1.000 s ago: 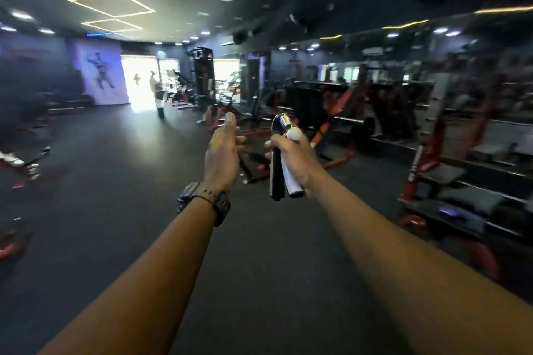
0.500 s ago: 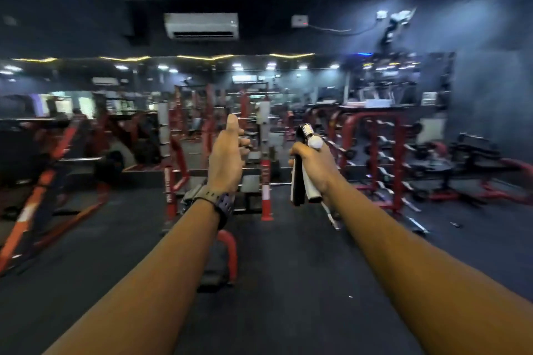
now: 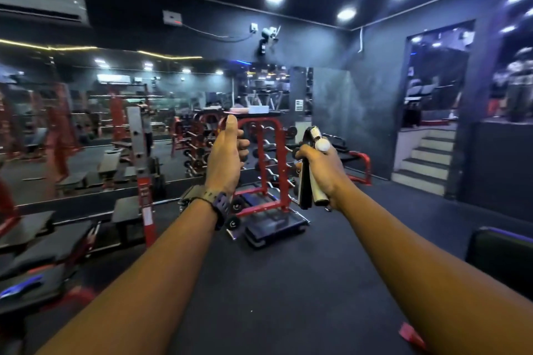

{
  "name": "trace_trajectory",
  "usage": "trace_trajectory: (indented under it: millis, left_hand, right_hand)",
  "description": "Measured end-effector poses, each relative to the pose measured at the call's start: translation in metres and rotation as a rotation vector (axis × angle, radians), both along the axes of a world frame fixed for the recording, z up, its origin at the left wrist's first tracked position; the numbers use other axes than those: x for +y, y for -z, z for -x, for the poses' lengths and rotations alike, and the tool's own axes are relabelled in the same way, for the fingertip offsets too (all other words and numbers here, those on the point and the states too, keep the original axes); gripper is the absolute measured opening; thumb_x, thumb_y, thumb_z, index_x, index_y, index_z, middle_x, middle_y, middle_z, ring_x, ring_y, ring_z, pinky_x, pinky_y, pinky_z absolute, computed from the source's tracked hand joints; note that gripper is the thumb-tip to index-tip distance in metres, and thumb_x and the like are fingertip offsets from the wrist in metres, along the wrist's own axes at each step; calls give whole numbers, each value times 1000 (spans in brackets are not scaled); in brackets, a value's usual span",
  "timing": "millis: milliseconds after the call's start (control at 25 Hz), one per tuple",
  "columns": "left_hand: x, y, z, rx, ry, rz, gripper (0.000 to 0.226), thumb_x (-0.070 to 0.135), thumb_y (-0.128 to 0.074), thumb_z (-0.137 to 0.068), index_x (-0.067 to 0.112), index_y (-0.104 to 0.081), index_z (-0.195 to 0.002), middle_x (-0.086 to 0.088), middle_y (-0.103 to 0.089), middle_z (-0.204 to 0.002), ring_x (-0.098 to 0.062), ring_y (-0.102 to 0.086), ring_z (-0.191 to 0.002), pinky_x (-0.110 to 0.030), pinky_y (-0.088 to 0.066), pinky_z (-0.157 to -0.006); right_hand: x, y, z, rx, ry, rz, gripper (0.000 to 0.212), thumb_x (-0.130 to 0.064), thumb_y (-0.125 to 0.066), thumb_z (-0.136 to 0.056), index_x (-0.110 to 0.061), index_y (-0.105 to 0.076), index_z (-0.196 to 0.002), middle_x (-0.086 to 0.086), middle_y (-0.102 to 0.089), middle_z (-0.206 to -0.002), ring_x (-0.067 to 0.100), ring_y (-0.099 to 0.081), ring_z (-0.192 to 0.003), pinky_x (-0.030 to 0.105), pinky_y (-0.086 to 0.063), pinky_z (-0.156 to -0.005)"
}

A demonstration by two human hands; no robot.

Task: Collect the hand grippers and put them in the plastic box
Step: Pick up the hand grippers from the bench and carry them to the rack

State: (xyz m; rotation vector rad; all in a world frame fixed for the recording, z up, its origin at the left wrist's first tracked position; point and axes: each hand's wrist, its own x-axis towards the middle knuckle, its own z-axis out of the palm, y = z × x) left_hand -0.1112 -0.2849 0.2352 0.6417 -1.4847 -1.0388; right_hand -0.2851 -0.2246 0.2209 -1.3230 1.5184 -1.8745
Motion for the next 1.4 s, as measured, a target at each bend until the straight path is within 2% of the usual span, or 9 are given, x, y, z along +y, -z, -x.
trace_trajectory:
  millis: [160, 360, 480, 640, 760, 920, 1160, 1280, 1400]
  left_hand:
    - [-83, -1, 22, -18, -6, 17, 64, 80, -27, -75, 29, -59, -97, -1, -66, -104, -19, -63, -93, -52, -49, -97]
    - [-202, -21, 36, -35, 10, 34, 80, 84, -26, -72, 23, -60, -110, -2, -67, -107, -19, -63, -94, -50, -49, -99]
    - [-275, -33, 50, -22, 27, 37, 82, 86, -28, -70, 24, -60, -113, -4, -69, -108, -22, -64, -94, -49, -49, -95]
    - [-354, -32, 84, -25, 44, 32, 77, 81, -28, -76, 21, -61, -112, -6, -68, -107, -22, -63, -93, -39, -49, -82]
    - [-415, -23, 126, -35, 52, 42, 77, 86, -28, -69, 25, -61, -101, -5, -69, -105, -18, -63, -89, -42, -48, -86]
    - [-503, -18, 194, -48, 58, 87, 77, 80, -26, -80, 21, -61, -114, 1, -66, -102, -14, -61, -88, -41, -47, -88]
    - [-649, -32, 288, -50, 37, 39, 66, 81, -30, -74, 28, -61, -98, 1, -67, -99, -16, -62, -87, -43, -48, -88]
    - [-719, -31, 323, -42, 18, 26, 78, 86, -29, -66, 26, -62, -102, 1, -67, -100, -15, -62, -86, -38, -49, -81]
    - [-797, -24, 360, -37, 19, 21, 81, 80, -27, -75, 19, -61, -115, 0, -66, -102, -15, -61, -87, -35, -45, -76]
  right_hand:
    - [-82, -1, 14, 7, 25, 7, 29, -23, -62, -81, -10, -59, -107, 23, -68, -112, 35, -68, -99, 52, -55, -90]
    - [-196, -19, 15, 6, 45, 1, 28, -32, -64, -73, -21, -60, -98, 11, -69, -97, 37, -67, -99, 57, -53, -94]
    - [-260, -31, 26, -4, 36, 16, 22, -28, -62, -79, -19, -58, -98, 9, -68, -96, 27, -65, -88, 55, -54, -93]
    - [-336, -33, 56, 6, 46, 4, 27, -31, -62, -75, -20, -58, -100, 9, -68, -100, 25, -66, -90, 57, -54, -93]
    - [-401, -24, 96, 14, 63, -10, 31, -39, -62, -71, -27, -59, -99, 7, -71, -101, 29, -70, -98, 58, -53, -93]
    - [-492, -20, 166, 33, 92, 2, 35, -46, -61, -70, -30, -63, -101, 2, -74, -99, 28, -70, -100, 57, -52, -96]
    - [-635, -41, 273, 29, 83, 14, 31, -32, -60, -80, -18, -62, -107, 4, -72, -96, 22, -68, -92, 55, -51, -97]
    - [-705, -40, 311, 36, 67, -1, 27, -29, -60, -84, -17, -61, -109, 5, -70, -96, 22, -66, -91, 51, -53, -96]
    - [-780, -31, 349, 69, 62, -12, 26, -27, -59, -88, -14, -61, -110, 3, -69, -94, 20, -65, -92, 40, -52, -90]
